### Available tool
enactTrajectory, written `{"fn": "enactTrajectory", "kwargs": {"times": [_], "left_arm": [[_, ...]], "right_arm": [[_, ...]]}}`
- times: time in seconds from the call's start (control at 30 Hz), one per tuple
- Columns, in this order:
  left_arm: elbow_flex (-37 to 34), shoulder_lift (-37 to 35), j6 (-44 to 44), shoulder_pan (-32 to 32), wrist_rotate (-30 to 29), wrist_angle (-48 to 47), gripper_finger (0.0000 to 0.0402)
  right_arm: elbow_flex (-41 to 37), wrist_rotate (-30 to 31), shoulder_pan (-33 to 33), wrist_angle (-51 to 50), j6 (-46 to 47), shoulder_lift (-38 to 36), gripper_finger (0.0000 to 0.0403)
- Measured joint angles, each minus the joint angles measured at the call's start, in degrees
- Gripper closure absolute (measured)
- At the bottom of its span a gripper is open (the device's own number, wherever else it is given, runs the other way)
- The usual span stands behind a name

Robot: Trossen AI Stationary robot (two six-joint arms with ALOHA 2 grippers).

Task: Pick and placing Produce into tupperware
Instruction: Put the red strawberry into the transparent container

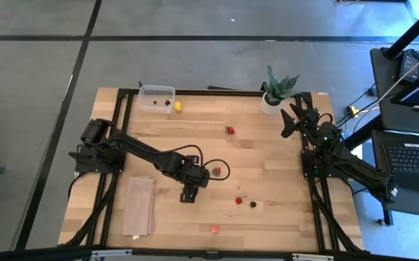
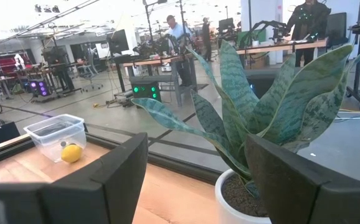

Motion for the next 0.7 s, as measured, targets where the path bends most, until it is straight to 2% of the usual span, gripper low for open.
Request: {"fn": "enactTrajectory", "kwargs": {"times": [0.4, 0.53, 0.7], "left_arm": [[0.0, -0.1, -1.3, 0.0, 0.3, 0.1, 0.0178], [0.0, -0.1, -1.3, 0.0, 0.6, 0.1, 0.0159], [0.0, -0.1, -1.4, 0.0, 0.6, -0.6, 0.0118]], "right_arm": [[0.0, 0.0, 0.0, 0.0, -0.2, 0.0, 0.0134], [0.0, 0.0, 0.0, 0.0, -0.2, 0.0, 0.0134], [0.0, 0.0, 0.0, 0.0, -0.2, 0.0, 0.0134]]}}
